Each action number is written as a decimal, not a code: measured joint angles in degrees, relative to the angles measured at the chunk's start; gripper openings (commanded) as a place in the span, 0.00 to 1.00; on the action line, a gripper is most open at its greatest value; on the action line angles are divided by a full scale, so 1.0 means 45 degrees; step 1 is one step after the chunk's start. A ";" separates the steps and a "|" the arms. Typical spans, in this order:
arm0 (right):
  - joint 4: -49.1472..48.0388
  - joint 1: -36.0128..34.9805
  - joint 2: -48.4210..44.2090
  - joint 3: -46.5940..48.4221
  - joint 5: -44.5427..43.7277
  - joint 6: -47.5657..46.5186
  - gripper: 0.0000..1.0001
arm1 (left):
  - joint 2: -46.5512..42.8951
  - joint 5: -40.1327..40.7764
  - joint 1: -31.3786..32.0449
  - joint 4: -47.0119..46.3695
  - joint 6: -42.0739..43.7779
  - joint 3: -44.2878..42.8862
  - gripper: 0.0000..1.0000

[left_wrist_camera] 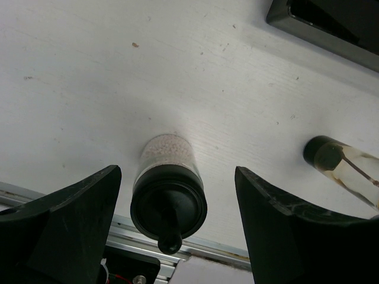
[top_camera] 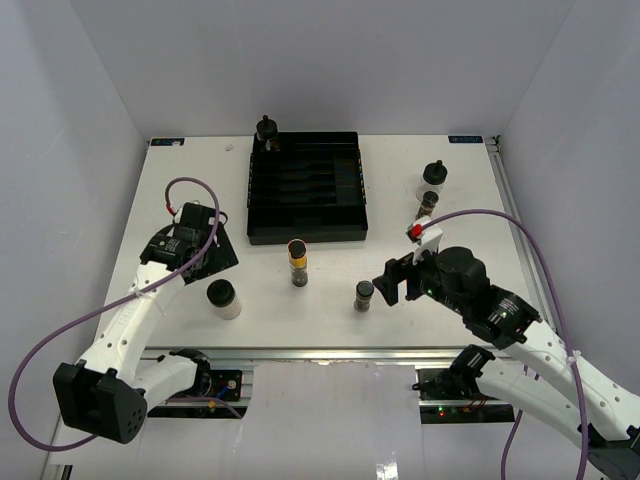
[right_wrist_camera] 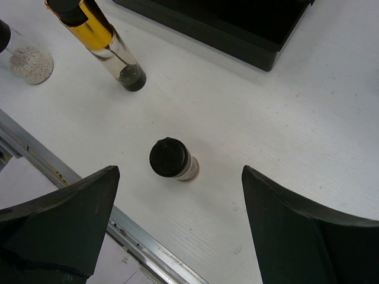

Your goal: Organize the condiment bottles

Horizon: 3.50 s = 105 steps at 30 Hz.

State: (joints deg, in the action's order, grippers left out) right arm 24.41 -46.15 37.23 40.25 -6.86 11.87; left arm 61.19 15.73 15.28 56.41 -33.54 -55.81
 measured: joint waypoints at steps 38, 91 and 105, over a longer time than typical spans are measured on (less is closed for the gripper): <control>0.0592 0.0000 -0.2467 0.0001 0.0154 0.0273 0.90 | 0.0605 -0.1417 0.0027 0.1145 -0.1176 0.1490 0.72; -0.0179 0.0000 -0.1806 0.0272 -0.1516 0.1669 0.91 | 1.3832 -0.3101 0.1018 -0.1380 0.4636 -1.7795 0.00; -0.0896 0.0000 -0.1435 0.0214 -0.1636 0.1939 0.91 | 1.5486 -0.3290 0.1018 -0.5001 0.5204 -1.7743 0.00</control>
State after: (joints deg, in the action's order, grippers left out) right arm 20.38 -46.15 30.77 41.21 -14.22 20.60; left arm 130.88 0.93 19.86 33.91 -10.13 -135.66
